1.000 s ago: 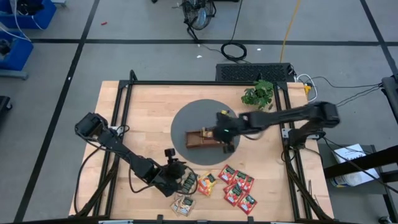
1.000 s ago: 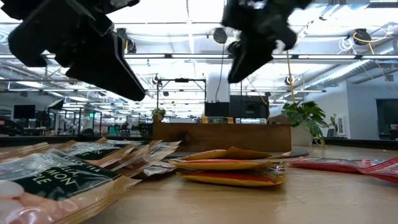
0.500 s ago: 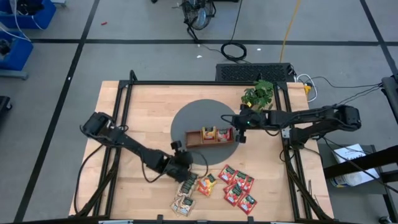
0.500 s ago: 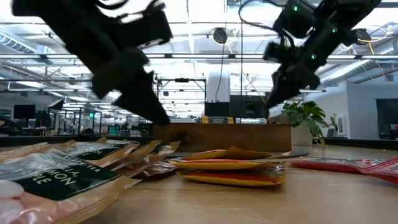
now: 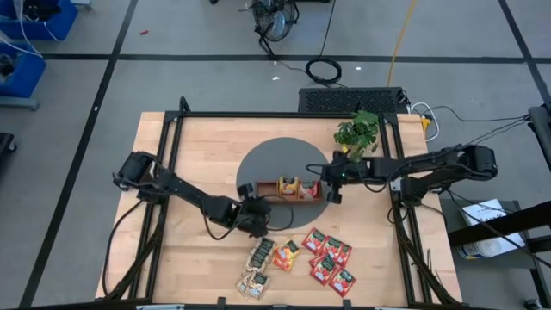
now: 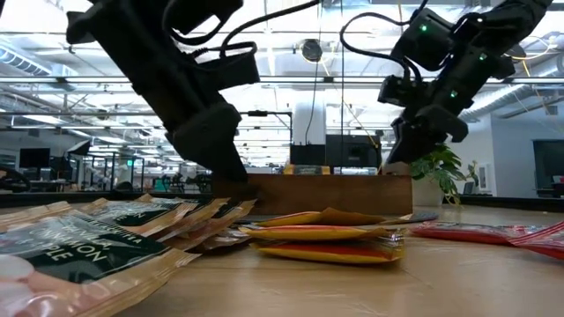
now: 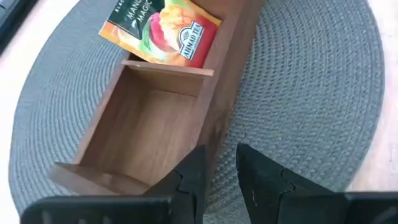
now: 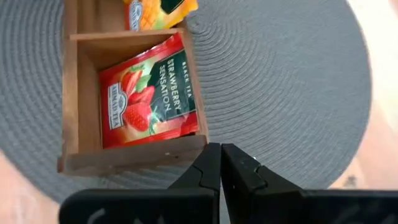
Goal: Pick & Place Tea
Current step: Put the yellow tea bag into the middle section of the wooden organizer, then put the brown tea bag into the left section of the wooden organizer
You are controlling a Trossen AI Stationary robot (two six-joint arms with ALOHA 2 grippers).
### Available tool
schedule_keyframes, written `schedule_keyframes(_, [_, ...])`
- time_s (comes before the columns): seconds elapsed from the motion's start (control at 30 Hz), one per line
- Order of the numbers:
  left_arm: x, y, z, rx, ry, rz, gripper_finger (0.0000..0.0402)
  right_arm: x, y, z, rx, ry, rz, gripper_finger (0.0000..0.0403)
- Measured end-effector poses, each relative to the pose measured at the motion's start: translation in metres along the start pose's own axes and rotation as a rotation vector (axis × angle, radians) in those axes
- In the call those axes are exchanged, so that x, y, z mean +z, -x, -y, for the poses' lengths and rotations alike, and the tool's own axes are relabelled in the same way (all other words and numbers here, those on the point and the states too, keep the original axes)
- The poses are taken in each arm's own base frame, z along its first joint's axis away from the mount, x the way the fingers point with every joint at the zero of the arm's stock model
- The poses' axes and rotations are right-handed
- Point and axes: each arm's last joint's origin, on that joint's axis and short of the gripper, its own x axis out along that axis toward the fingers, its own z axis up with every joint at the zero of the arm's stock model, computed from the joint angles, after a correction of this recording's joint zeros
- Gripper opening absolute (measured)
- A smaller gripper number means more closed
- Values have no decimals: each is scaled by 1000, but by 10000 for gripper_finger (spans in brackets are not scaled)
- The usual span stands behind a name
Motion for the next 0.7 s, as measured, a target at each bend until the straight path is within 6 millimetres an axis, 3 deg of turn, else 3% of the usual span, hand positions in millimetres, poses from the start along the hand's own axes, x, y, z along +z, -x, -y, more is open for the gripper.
schedule_keyframes(0.47, [9, -3, -3, -93, 15, -29, 93, -5, 2, -3, -18, 52, -8, 1])
schedule_keyframes(0.7, [34, 20, 6, -153, -39, -44, 93, 1, 26, 10, -394, 67, 56, 1])
